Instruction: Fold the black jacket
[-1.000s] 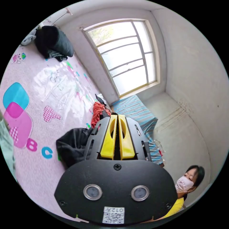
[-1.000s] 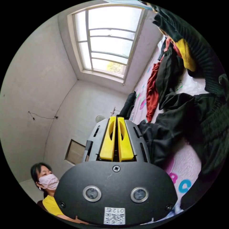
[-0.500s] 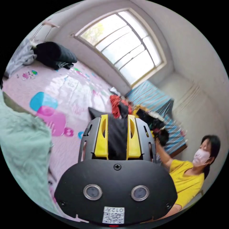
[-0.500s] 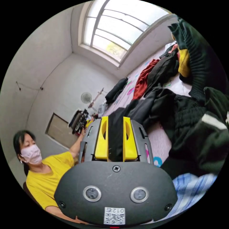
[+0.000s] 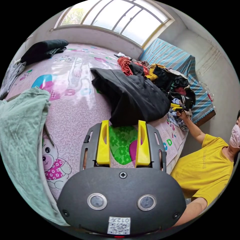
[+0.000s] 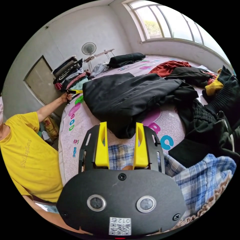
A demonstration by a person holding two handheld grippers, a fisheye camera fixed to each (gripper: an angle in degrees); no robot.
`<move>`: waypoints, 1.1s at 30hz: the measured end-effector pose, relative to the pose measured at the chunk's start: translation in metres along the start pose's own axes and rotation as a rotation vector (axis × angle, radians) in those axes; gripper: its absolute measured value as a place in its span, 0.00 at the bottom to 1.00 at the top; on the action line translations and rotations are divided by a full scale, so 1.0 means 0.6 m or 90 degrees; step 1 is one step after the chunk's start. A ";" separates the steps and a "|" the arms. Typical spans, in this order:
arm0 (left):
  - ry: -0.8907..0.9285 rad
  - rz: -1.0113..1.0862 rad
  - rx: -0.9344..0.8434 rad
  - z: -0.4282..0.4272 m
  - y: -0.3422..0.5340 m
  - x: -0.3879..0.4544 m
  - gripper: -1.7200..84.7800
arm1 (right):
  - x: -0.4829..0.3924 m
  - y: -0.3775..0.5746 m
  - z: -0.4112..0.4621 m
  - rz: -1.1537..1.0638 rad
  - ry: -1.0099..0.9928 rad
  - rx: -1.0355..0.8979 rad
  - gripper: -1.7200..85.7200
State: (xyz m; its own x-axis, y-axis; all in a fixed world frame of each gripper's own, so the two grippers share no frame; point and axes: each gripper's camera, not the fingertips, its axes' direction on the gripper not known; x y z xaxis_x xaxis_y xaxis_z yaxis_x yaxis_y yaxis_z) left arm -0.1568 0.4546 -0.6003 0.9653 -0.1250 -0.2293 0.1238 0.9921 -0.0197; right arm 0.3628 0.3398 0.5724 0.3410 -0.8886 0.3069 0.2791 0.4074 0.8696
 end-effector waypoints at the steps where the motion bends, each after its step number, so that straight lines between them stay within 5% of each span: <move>1: 0.006 0.007 0.002 0.003 -0.009 0.004 0.19 | 0.003 -0.003 0.009 0.009 -0.015 0.003 0.18; 10: 0.005 0.013 -0.034 0.016 -0.053 0.005 0.09 | 0.035 0.014 0.021 0.109 -0.092 0.070 0.05; 20: 0.058 -0.061 -0.077 -0.037 0.009 -0.019 0.02 | 0.010 0.057 -0.019 0.168 -0.161 0.078 0.03; 33: 0.159 -0.126 -0.081 -0.175 0.286 0.026 0.02 | -0.103 0.250 -0.074 0.216 -0.258 0.021 0.02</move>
State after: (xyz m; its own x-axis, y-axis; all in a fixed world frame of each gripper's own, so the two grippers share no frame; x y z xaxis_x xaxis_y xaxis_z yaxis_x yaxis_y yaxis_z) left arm -0.1444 0.6239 -0.7094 0.8374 -0.3251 -0.4394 0.2585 0.9438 -0.2057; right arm 0.4235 0.4652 0.6666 0.0313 -0.7211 0.6921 0.1827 0.6849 0.7054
